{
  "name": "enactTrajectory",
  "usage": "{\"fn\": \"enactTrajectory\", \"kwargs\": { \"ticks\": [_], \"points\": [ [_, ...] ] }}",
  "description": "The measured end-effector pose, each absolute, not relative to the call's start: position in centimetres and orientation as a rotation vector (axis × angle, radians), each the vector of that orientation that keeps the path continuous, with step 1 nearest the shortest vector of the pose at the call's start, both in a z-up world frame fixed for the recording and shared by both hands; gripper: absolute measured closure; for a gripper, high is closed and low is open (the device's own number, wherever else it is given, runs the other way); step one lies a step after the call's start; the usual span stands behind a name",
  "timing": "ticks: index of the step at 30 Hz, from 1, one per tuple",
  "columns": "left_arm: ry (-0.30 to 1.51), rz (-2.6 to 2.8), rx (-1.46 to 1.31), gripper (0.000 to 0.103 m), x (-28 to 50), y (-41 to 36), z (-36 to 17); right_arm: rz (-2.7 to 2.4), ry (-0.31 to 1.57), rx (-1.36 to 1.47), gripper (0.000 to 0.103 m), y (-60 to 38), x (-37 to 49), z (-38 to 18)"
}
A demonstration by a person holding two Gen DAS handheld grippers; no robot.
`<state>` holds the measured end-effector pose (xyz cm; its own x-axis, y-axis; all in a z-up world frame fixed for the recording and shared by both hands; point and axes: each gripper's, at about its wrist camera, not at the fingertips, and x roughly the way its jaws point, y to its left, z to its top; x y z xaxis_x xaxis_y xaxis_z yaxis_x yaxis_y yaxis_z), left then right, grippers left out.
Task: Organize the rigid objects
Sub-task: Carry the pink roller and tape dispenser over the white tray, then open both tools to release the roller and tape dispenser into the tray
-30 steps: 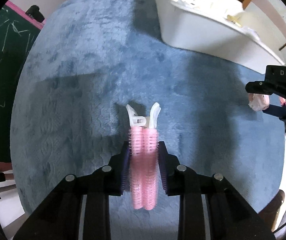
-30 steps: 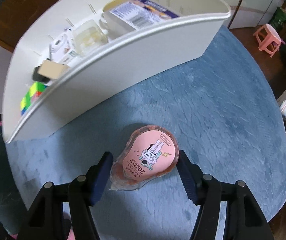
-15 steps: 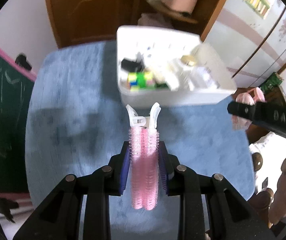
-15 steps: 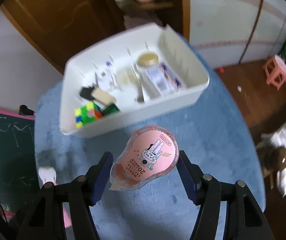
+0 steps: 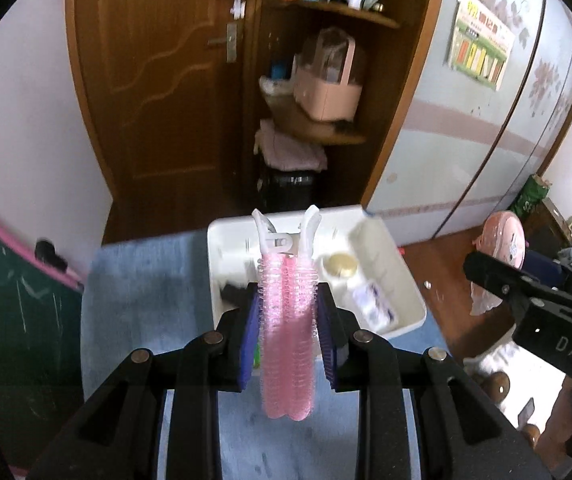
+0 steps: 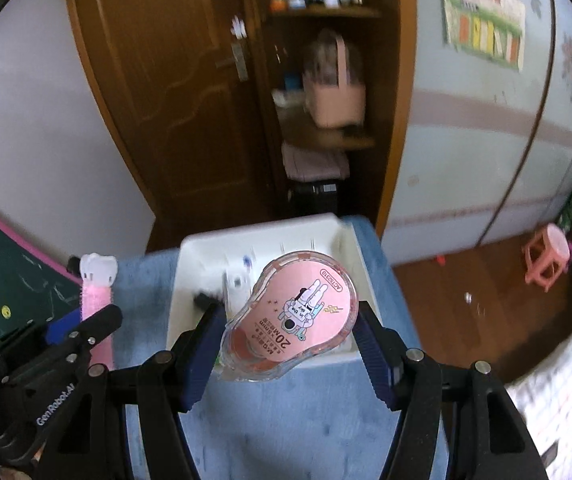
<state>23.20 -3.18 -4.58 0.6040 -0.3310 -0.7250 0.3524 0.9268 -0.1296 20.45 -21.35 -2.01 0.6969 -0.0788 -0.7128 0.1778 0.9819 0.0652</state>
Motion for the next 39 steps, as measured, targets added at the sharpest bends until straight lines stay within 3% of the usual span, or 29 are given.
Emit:
{"fn": "enactTrajectory", "kwargs": {
  "ticks": [10,26,35,38,39],
  "points": [
    [0.808,-0.333,0.022,0.074,29.2,-5.1,-4.2,-0.129,0.745,0.073,0.038,-22.4,27.0,-0.5],
    [1.068,-0.131,0.057,0.074,37.1,-6.9,-17.0,-0.047,1.142,-0.012,0.037,-22.4,35.5,-19.2],
    [1.188,-0.105,0.075,0.073,37.4,-7.9,-21.8,0.017,1.244,-0.048,0.037,-21.3,36.0,-23.4],
    [1.201,-0.099,0.064,0.057,37.3,-7.8,-21.8,0.039,1.250,-0.048,0.037,-21.1,35.6,-23.1],
    [1.197,-0.099,0.058,0.045,37.2,-7.7,-21.6,0.044,1.249,-0.044,0.035,-21.1,35.4,-22.9]
  ]
}}
